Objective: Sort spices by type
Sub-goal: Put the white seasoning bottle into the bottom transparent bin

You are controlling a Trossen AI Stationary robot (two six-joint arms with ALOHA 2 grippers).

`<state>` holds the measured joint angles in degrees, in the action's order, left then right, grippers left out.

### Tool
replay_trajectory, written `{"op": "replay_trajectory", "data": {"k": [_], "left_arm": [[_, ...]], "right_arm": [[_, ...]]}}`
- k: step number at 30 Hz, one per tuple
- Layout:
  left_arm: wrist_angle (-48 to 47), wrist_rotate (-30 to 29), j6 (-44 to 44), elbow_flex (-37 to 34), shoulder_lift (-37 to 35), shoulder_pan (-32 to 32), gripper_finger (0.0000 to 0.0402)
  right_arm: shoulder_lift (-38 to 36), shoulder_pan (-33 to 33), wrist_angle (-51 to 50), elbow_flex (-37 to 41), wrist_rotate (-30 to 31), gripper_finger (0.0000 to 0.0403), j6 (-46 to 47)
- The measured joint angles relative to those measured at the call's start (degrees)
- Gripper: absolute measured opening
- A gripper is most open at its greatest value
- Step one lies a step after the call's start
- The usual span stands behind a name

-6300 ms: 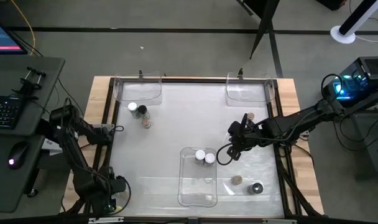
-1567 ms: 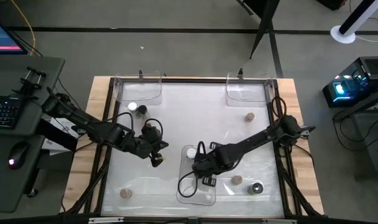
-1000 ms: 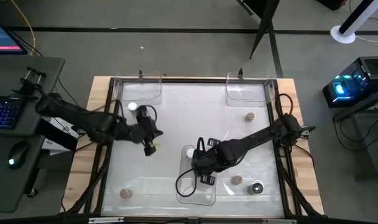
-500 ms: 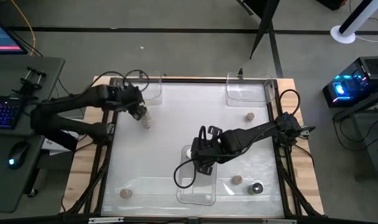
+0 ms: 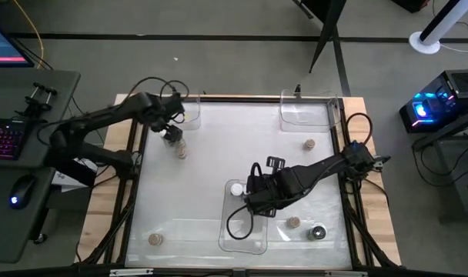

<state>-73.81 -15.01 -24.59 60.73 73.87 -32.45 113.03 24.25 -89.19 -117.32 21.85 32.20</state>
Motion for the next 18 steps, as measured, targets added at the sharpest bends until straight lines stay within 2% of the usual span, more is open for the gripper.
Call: {"op": "replay_trajectory", "data": {"k": [7,13,18], "left_arm": [[-0.4,2.6,2.3,0.2,6.0,-3.1,0.0294],[0.9,2.9,3.9,0.2,6.7,-5.3,0.0294],[1.5,7.3,5.3,0.2,6.7,-6.9,0.0294]], "right_arm": [[0.0,2.0,0.3,0.0,-1.5,0.0,4.5],[0.0,4.0,1.0,0.0,-1.5,0.0,8.3],[0.0,4.8,1.7,0.0,-1.5,0.0,9.4]]}}
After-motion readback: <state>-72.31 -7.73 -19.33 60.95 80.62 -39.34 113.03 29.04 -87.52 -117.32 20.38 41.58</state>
